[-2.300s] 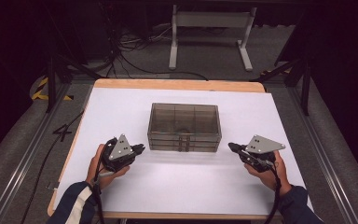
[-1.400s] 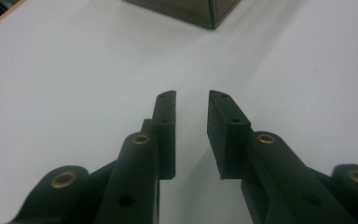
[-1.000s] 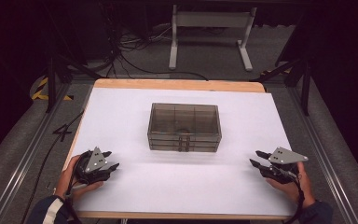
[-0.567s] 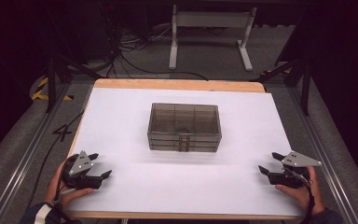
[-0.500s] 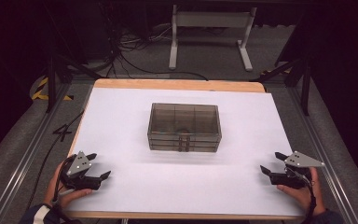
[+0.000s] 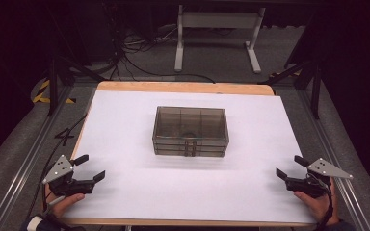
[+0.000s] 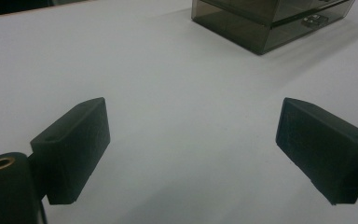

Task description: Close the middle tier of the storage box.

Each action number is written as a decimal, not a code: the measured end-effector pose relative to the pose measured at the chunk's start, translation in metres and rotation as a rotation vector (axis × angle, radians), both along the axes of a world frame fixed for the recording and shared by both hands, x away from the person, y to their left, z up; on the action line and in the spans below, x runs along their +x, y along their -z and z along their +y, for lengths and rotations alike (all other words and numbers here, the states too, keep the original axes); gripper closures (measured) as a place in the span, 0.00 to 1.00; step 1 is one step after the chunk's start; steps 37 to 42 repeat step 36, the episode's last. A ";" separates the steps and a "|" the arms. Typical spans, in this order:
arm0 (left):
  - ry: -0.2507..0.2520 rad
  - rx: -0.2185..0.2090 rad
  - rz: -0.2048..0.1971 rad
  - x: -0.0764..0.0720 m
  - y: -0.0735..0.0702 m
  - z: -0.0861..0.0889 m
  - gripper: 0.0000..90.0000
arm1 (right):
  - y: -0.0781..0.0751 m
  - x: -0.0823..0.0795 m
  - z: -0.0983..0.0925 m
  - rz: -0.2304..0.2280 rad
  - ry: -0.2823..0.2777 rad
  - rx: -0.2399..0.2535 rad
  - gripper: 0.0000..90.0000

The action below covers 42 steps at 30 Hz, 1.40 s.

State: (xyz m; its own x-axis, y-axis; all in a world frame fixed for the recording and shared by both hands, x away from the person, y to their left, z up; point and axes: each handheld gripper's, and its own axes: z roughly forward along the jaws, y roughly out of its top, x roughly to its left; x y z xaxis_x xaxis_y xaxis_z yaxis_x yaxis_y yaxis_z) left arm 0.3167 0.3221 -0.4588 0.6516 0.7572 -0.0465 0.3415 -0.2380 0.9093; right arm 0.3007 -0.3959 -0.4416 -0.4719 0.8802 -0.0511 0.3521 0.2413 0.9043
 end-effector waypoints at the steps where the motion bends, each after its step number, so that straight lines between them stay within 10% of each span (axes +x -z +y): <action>1: -0.002 0.015 0.002 0.000 0.000 -0.001 0.11 | 0.000 0.000 0.001 0.002 -0.003 -0.009 0.11; 42: 0.001 0.021 0.030 0.003 0.000 -0.002 0.09 | 0.000 0.001 0.003 0.006 0.004 -0.033 0.09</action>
